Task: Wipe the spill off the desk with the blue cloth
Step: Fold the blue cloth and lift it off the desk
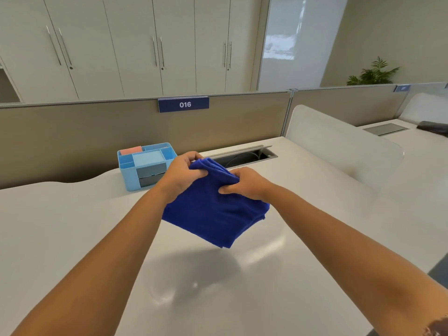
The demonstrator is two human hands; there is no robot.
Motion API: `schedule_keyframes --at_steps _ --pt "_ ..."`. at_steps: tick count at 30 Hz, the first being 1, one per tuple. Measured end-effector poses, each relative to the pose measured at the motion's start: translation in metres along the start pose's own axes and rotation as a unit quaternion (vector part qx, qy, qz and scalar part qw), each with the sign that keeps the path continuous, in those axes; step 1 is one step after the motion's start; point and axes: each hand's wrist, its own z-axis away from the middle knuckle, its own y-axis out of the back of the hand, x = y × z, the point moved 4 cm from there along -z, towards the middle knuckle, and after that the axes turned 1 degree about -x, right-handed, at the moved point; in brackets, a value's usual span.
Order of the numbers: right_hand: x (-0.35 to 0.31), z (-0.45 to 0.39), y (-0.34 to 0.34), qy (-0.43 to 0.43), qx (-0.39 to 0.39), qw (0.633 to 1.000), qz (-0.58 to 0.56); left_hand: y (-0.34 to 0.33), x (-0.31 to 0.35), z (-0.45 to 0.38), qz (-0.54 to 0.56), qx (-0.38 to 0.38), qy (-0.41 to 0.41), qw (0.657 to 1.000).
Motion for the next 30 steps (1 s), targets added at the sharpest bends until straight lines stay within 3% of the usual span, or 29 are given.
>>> schedule_keyframes --at_steps 9,17,30 --pt "-0.015 -0.013 0.022 -0.012 -0.003 0.999 0.044 -0.005 -0.029 -0.016 0.089 0.112 0.049 0.988" --pt "0.041 -0.039 0.080 -0.060 0.020 0.996 0.062 -0.047 -0.060 -0.043 0.015 0.188 0.107 0.976" --pt "0.195 -0.117 0.219 -0.083 0.000 0.984 0.155 -0.245 -0.034 -0.177 -0.009 0.167 0.197 0.966"
